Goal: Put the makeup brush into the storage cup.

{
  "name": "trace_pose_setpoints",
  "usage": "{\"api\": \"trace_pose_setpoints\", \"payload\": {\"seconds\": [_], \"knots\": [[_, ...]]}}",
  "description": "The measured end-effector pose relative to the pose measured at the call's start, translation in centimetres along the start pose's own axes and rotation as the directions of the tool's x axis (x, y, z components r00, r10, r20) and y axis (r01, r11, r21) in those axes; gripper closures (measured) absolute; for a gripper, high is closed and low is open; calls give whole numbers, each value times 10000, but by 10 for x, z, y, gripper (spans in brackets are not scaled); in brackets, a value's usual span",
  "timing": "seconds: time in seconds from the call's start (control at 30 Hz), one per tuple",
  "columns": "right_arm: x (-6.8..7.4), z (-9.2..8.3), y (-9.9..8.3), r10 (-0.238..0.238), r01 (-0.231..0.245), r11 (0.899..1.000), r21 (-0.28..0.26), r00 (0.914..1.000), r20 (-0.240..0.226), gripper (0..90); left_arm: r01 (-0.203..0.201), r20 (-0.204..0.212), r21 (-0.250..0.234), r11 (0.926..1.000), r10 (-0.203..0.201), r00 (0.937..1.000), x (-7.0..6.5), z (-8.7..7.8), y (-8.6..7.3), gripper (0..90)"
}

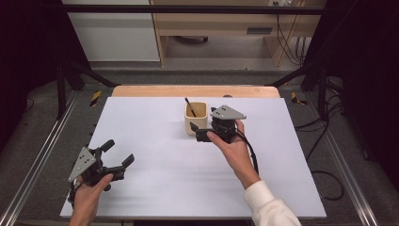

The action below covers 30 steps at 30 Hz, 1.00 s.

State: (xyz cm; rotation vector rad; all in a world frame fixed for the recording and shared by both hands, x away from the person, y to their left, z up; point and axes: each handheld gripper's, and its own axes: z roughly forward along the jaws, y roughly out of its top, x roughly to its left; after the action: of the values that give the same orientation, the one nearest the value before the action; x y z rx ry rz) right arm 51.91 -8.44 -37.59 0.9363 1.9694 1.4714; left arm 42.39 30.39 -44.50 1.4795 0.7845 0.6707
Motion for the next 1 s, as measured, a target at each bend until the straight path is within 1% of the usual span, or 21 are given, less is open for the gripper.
{"api": "trace_pose_setpoints", "payload": {"seconds": [0.1,0.13,0.33,0.4,0.5,0.57,0.83,0.97,1.0], "knots": [[-2,-4,-3,-1,1,10000,-38,10000,-9,73,-37,-10,65,10000,38,10000,0,1,0,22],[-3,-5,-4,7,-7,10000,23,10000,-9,73,-68,-21,97,9999,69,10000,-1,1,0,21],[-5,-13,-13,-6,6,10000,-81,10000,17,73,-67,12,123,9999,67,10000,-1,1,-1,20],[-5,-16,-16,-14,15,9999,-105,10000,76,73,-47,19,124,9999,47,10000,-1,1,-1,19],[-7,-20,-20,93,-90,9998,-159,9998,155,72,-89,38,116,9999,89,10000,-1,1,-1,18],[-9,-21,-22,34,-31,9998,-196,9998,192,70,-88,36,125,9999,87,10000,-1,1,-1,17],[-11,-30,-28,67,-63,9998,-183,9998,210,73,-102,95,124,9999,101,9999,-2,1,-1,15],[-14,-35,-31,-59,65,9997,-234,9996,263,80,-151,107,128,9998,149,9998,-1,1,-1,15],[-14,-36,-32,21,-14,9997,-230,9996,287,77,-140,101,138,9998,139,9999,-1,1,-1,15]]}}
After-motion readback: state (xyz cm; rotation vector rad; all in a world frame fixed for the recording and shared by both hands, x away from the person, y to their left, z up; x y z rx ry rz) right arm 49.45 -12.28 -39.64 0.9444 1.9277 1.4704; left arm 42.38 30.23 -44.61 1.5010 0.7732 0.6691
